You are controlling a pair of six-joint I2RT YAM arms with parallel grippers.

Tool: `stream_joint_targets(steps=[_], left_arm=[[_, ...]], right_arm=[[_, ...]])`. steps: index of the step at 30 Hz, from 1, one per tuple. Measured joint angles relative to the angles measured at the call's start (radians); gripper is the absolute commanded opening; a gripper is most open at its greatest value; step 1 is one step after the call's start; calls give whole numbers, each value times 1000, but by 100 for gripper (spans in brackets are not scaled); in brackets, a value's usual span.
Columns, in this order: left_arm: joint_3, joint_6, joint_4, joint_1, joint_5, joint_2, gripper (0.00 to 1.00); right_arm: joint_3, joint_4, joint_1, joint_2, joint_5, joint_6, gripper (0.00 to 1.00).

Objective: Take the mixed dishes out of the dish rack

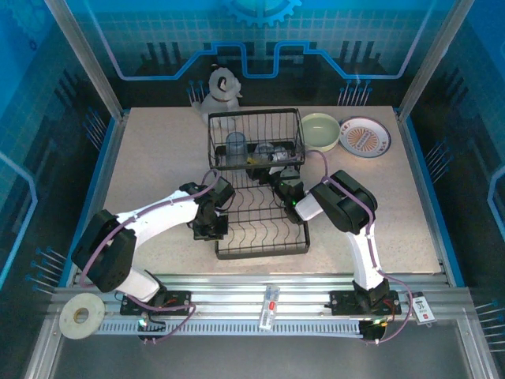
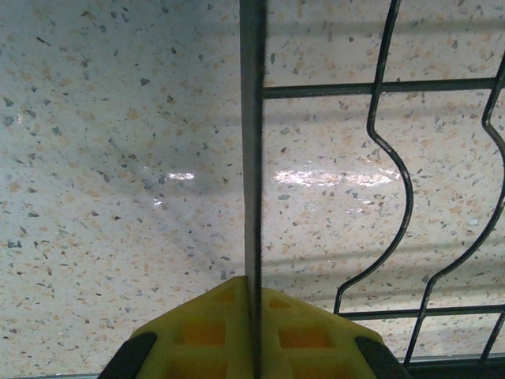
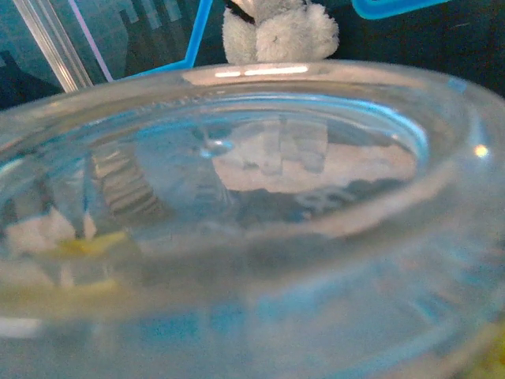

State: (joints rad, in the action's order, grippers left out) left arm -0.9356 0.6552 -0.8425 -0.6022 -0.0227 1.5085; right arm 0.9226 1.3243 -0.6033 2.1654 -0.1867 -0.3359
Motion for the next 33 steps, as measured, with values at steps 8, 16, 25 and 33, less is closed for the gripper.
stream_joint_targets(steps=[8,16,25,33], left_arm=[[-4,0,-7,4,-2,4,0],[-5,1,1,4,-12,4,0],[-6,19,16,4,-32,9,0],[-10,42,47,-1,-74,18,0]], right_arm=[[3,-20,14,-11,47,42,60],[5,-32,49,-13,172,79,61],[29,-101,82,-35,297,143,62],[40,-165,108,-65,356,188,63]])
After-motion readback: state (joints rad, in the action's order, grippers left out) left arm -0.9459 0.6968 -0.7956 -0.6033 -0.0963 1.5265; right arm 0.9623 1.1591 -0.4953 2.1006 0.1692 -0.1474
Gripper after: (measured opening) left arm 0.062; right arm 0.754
